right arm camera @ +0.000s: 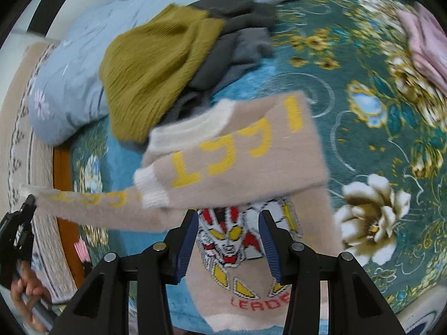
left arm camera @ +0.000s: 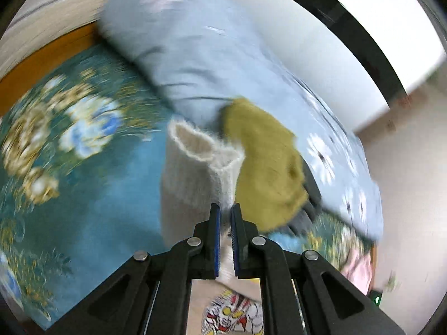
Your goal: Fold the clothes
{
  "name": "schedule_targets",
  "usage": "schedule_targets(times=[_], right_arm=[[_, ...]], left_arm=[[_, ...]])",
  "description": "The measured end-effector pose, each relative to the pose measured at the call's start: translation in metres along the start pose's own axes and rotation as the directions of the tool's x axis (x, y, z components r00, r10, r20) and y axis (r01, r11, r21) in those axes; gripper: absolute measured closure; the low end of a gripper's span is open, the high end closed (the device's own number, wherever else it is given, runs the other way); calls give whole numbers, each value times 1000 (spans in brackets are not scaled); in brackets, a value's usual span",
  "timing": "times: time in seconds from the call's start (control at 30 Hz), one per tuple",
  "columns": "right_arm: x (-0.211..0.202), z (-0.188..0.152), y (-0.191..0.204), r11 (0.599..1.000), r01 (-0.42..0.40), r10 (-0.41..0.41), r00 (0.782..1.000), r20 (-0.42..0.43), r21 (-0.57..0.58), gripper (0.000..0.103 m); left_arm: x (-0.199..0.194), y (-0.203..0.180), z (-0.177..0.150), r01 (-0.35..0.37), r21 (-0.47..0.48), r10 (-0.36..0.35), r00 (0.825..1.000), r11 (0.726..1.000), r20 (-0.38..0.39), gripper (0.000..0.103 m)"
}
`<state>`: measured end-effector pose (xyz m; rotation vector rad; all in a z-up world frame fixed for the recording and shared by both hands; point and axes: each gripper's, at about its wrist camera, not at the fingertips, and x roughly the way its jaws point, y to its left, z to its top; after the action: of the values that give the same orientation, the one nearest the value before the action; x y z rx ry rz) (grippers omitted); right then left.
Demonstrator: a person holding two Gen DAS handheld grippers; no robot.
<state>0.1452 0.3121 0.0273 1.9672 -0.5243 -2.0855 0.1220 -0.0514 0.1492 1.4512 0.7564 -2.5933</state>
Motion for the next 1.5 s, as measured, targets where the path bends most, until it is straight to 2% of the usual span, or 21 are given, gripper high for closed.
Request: schedule_targets(times=[0.1, 0.2, 0.47, 0.63, 0.8, 0.87, 0.93, 0.97, 1.1, 1.23, 1.27, 1.4, 1.5], right_arm=[[-4, 4, -22, 999, -8, 7, 1000, 15, 48, 55], [-7, 7, -48, 995, -14, 11, 1000, 29, 100, 55], [-3, 9, -104, 974, -9, 1, 999, 37, 228, 55], [6, 14, -126, 962, 4, -10, 1000, 23, 274, 55], [18, 18, -139, 955, 13, -15, 1000, 4, 297, 55], [23, 19, -141, 954, 21, -20, 1000, -6, 301, 55], [26, 20, -143, 951, 22, -20, 1000, -12, 307, 54], [27, 21, -144, 950, 20, -17, 1000, -11, 311, 54], [30, 31, -141, 952, -28, 28, 1000, 4, 304, 55], [39, 50, -125, 955, -117, 116, 993, 19, 274, 55], [45, 55, -117, 956, -137, 138, 990, 15, 258, 55], [75, 72, -84, 955, -205, 218, 975, -36, 213, 55], [107, 78, -66, 951, -205, 233, 967, -103, 232, 54]], left_arm=[[20, -50, -11, 19, 113, -13, 998, 993, -56, 96], [37, -91, -23, 58, 177, -39, 993, 983, -107, 96], [97, -184, -79, 109, 376, -11, 967, 920, -254, 96], [140, -215, -119, 128, 452, 49, 932, 883, -358, 96], [177, -234, -161, 175, 515, 92, 887, 839, -452, 97], [193, -238, -176, 172, 544, 133, 869, 822, -476, 97], [206, -237, -184, 165, 530, 159, 844, 832, -512, 97], [208, -235, -182, 165, 515, 155, 839, 841, -522, 97], [202, -211, -163, 149, 421, 103, 848, 895, -521, 97], [188, -154, -128, 33, 295, 112, 879, 955, -463, 97], [183, -138, -123, -2, 267, 128, 882, 964, -453, 97], [162, -73, -100, -142, 151, 193, 887, 978, -419, 97], [147, -28, -93, -235, 54, 236, 879, 971, -415, 97]])
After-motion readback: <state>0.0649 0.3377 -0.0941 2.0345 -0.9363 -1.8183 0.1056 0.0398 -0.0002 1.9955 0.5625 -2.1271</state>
